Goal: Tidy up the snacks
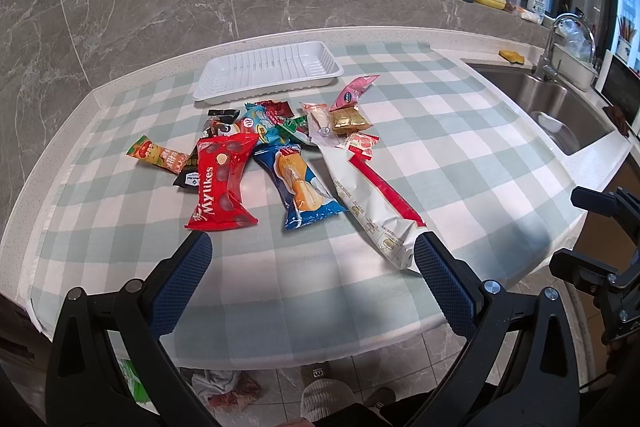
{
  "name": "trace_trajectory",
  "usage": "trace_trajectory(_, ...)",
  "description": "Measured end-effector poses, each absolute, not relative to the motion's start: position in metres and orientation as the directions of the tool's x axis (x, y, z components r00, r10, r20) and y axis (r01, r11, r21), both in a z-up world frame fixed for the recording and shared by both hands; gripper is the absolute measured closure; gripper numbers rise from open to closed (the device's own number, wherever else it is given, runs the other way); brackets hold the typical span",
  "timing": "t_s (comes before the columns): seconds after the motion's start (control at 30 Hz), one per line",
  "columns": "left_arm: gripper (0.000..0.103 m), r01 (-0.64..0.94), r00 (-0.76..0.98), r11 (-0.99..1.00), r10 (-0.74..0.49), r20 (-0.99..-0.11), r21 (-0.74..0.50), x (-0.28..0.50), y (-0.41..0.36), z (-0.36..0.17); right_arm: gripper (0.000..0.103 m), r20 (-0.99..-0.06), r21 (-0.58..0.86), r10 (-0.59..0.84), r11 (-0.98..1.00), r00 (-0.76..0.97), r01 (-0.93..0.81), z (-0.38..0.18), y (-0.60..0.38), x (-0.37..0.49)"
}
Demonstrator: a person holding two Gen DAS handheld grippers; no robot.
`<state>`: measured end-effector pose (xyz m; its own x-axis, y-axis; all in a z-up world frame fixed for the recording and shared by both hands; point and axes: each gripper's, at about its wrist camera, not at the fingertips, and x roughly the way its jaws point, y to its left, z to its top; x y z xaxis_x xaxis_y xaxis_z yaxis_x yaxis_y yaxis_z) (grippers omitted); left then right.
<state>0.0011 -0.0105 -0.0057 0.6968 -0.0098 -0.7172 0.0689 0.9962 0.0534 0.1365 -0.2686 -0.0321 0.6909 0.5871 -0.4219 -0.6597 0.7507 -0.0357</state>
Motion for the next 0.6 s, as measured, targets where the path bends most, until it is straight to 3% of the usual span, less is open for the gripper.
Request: trace_trajectory(0.6,0.001,0.068,0.697,0.996,-0.010,-0.717,0.053,0.0012,-0.0104,-0.0058,0.000,-0.422,-0.036,0.590,0.748,0.689,-0.662,-0.0336,-0.2697,0.1367)
